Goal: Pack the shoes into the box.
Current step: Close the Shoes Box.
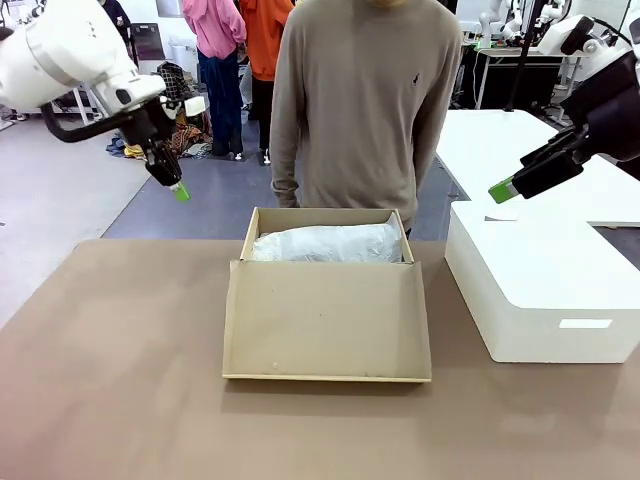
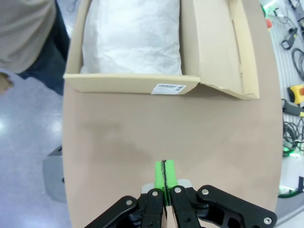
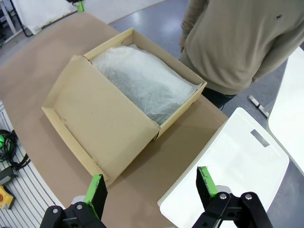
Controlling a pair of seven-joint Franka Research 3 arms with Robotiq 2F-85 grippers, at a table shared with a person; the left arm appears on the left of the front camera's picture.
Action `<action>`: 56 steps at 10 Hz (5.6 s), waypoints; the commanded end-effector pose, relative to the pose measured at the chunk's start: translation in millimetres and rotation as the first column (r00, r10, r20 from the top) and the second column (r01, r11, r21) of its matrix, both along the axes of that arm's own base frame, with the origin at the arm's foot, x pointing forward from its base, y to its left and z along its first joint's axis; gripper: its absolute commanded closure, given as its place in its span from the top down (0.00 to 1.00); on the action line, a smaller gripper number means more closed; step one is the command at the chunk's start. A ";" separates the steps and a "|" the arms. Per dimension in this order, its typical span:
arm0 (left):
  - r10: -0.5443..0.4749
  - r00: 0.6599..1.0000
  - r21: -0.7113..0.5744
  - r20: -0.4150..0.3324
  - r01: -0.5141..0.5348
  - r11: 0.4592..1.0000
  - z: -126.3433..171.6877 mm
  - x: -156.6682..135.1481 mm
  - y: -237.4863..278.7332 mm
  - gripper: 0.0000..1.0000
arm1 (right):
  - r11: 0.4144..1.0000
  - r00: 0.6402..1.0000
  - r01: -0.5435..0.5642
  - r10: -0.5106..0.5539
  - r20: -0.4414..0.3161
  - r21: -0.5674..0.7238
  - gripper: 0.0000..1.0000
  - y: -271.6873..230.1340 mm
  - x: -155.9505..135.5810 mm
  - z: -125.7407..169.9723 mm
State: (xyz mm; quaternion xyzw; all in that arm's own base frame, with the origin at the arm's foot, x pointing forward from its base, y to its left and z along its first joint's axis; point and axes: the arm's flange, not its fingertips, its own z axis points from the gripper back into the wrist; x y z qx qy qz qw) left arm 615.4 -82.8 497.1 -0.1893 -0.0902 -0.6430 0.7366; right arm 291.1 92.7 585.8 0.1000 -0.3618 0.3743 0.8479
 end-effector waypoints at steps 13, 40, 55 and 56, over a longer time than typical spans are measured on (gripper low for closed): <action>0.035 0.993 -0.107 -0.109 -0.047 0.993 -53.2 -15.5 -1.0 0.00 | 1.000 1.000 -0.007 0.007 -0.001 0.008 1.00 -0.1 0.3 0.0; -0.119 0.965 -0.286 -0.235 0.049 0.957 -202.3 -79.1 -73.2 0.00 | 1.000 1.000 -0.007 0.007 -0.001 0.008 1.00 -0.1 0.3 0.0; -0.224 0.891 -0.418 -0.396 0.042 0.908 -176.4 -107.4 -86.6 0.00 | 1.000 1.000 -0.007 0.007 -0.001 0.008 1.00 -0.1 0.3 0.0; -0.229 0.891 -0.441 -0.392 0.037 0.897 -171.6 -108.6 -86.3 0.00 | 1.000 1.000 -0.007 0.007 -0.001 0.008 1.00 -0.1 0.3 0.0</action>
